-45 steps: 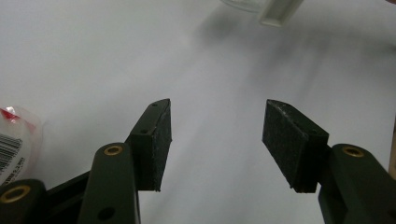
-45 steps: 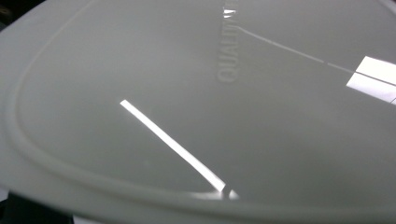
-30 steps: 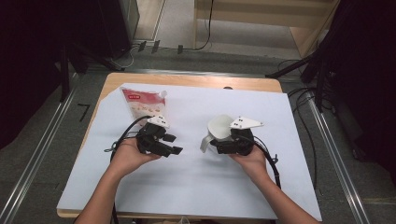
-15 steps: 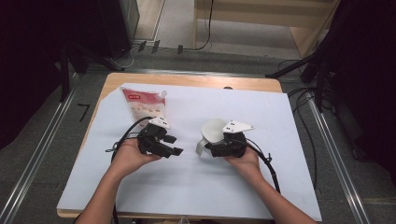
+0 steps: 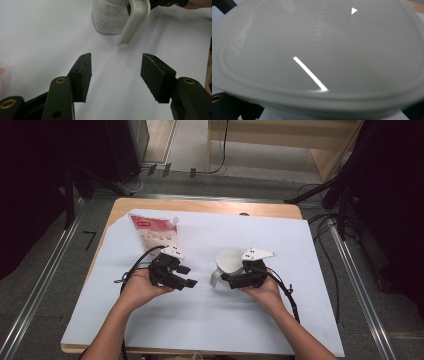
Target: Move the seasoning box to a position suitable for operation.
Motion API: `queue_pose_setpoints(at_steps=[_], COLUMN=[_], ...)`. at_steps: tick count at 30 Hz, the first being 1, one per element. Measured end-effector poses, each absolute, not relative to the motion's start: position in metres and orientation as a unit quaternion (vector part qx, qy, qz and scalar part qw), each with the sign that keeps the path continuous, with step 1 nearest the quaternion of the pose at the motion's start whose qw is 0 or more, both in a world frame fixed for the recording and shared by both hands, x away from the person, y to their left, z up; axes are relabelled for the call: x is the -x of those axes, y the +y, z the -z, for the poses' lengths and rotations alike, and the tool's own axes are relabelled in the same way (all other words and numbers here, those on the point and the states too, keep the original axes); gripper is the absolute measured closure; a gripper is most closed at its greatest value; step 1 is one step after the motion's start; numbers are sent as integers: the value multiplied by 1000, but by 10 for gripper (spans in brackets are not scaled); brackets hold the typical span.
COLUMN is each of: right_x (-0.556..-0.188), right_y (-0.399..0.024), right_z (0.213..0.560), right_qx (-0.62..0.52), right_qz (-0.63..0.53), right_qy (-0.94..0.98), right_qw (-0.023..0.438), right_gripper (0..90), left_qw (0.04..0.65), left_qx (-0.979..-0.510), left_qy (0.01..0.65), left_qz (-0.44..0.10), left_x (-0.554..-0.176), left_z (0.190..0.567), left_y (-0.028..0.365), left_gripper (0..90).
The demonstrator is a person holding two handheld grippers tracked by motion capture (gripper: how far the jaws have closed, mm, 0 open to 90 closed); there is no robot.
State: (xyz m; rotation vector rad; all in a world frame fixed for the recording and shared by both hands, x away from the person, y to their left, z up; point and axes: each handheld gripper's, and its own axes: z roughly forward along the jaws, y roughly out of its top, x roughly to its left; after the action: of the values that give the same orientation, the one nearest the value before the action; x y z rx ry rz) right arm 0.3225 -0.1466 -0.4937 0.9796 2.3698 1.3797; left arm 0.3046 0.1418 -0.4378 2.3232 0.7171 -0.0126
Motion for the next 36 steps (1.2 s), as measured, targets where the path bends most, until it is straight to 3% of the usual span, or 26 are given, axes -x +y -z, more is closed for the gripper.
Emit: queue_pose_setpoints(at_steps=[4, 12, 17, 20, 21, 23, 27, 30, 31, 33, 36], right_x=[-317, -309, -302, -293, -286, -284, -282, -282, -282, -281, -284], right_y=[-152, -173, -192, -204, -213, -215, -224, -219, -219, -215, -208], right_z=[489, 484, 473, 464, 459, 458, 453, 453, 453, 452, 450], right_qx=[-320, -339, -349, -345, -336, -335, -332, -339, -339, -336, -347], right_qz=[-459, -443, -450, -455, -454, -454, -462, -449, -449, -450, -451], right_qy=[822, 827, 819, 817, 820, 820, 817, 821, 821, 821, 816], right_qw=[105, 75, 73, 84, 95, 95, 90, 100, 100, 108, 103], right_gripper=[21, 3, 82, 165, 301, 340, 650, 782, 782, 884, 900], left_qw=[351, 350, 355, 365, 363, 363, 361, 365, 365, 359, 372], left_qx=[-894, -895, -896, -894, -896, -897, -897, -897, -897, -900, -893], left_qy=[276, 275, 267, 260, 255, 251, 253, 249, 249, 249, 254], left_qz=[14, 16, 17, 15, 13, 16, 30, 18, 18, 12, 23], left_x=[-304, -304, -306, -308, -308, -311, -319, -325, -325, -327, -332], left_z=[438, 435, 432, 431, 431, 433, 437, 439, 439, 440, 442], left_y=[141, 140, 141, 139, 137, 134, 125, 116, 116, 113, 112], left_gripper=[464, 606, 738, 835, 868, 886, 900, 900, 900, 900, 900])
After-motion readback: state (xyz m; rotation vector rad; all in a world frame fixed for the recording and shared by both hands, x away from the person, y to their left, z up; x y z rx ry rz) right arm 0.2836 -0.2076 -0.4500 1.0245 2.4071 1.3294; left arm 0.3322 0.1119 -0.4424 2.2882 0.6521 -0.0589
